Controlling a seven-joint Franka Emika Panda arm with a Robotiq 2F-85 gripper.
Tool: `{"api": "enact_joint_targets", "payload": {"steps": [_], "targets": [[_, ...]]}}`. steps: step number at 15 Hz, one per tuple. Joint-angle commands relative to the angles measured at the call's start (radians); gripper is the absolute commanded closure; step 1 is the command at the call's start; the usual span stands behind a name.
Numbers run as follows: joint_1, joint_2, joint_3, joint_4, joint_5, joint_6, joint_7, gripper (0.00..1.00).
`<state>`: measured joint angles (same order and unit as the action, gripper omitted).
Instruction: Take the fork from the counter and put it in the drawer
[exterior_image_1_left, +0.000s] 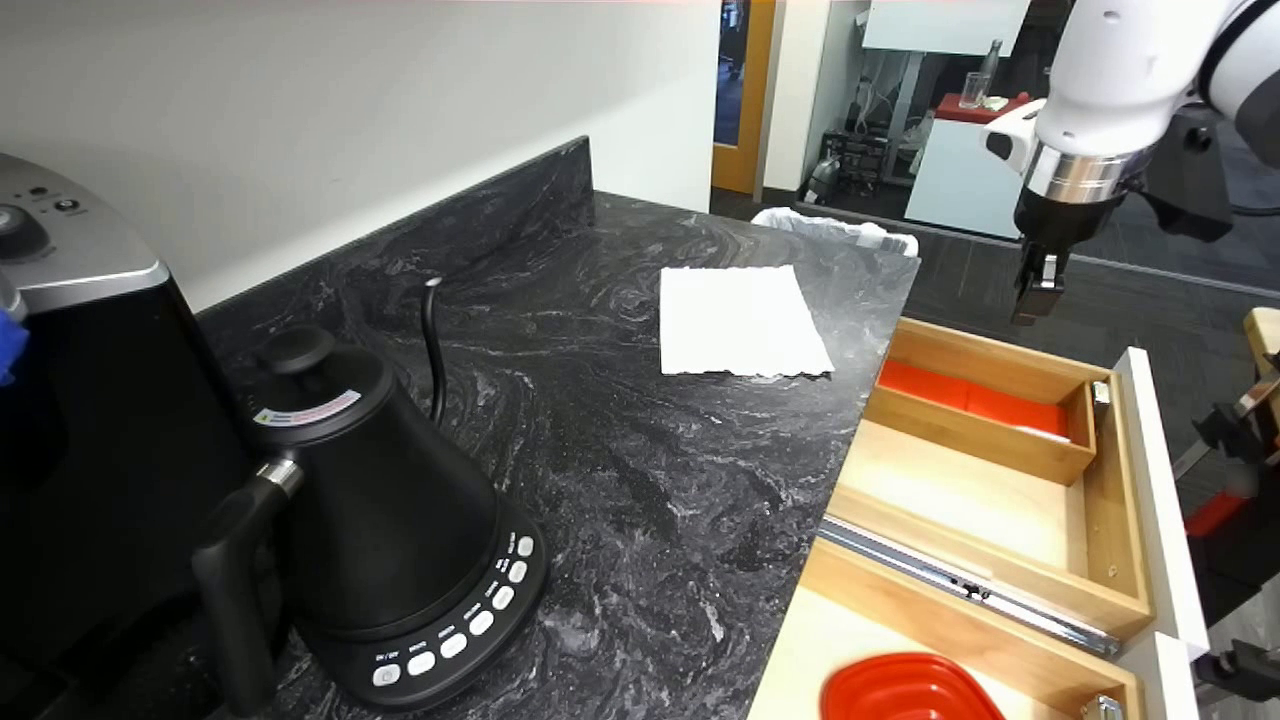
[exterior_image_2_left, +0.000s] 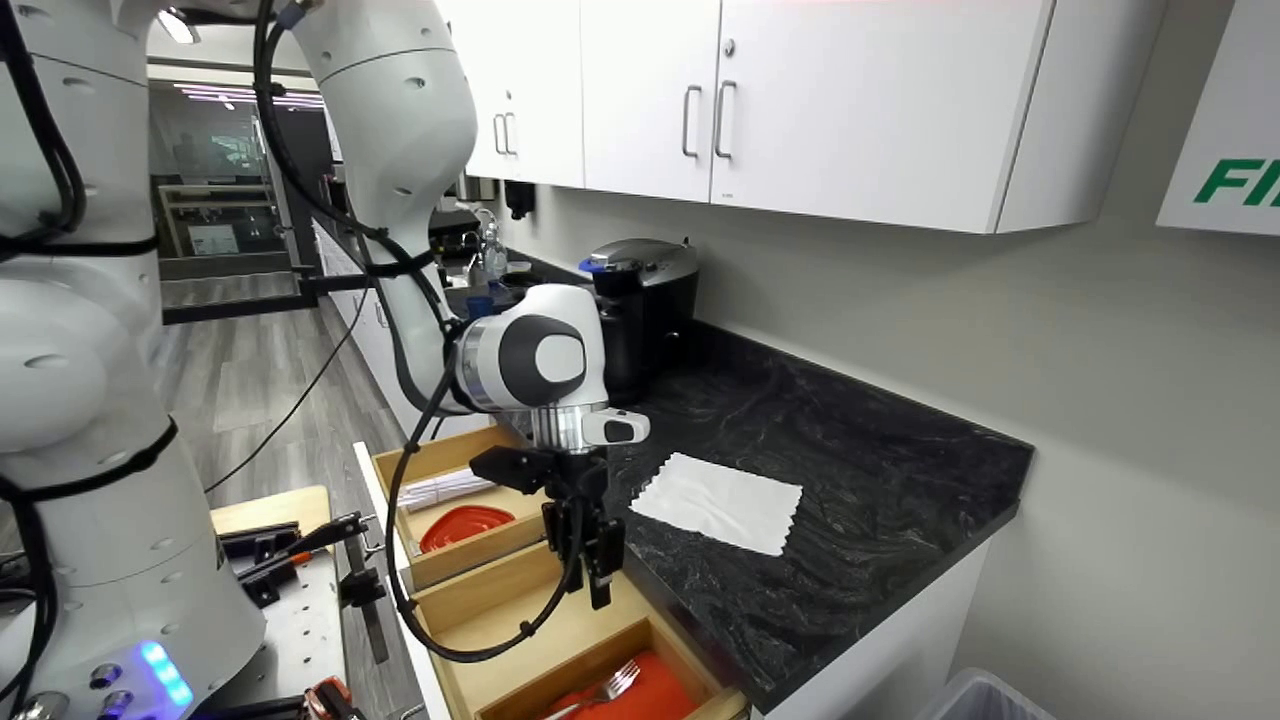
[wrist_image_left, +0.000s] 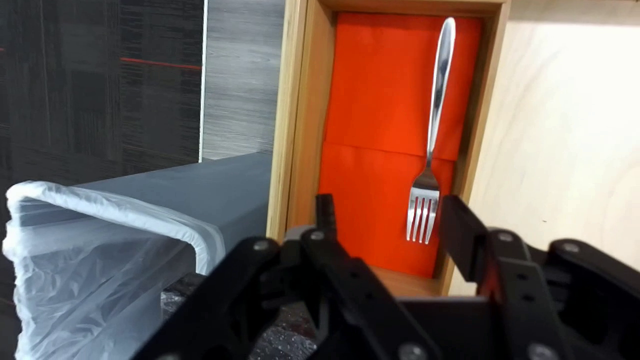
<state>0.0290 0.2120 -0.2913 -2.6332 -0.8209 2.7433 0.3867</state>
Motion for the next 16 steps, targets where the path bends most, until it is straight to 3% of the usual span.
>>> {"api": "enact_joint_targets", "payload": {"steps": [1, 2, 3, 6, 16], "targets": [[0.02, -0.015, 0.006, -0.012, -0.017, 0.01, 0.035, 0.12], [0.025, -0.009, 0.011, -0.007, -0.012, 0.012, 0.033, 0.05], [0.013, 0.001, 0.009, 0.001, 0.0, 0.0, 0.002, 0.24], [0.022, 0.002, 0.016, 0.002, 0.0, 0.0, 0.006, 0.06], [0.022, 0.002, 0.016, 0.002, 0.0, 0.0, 0.006, 0.05]]}}
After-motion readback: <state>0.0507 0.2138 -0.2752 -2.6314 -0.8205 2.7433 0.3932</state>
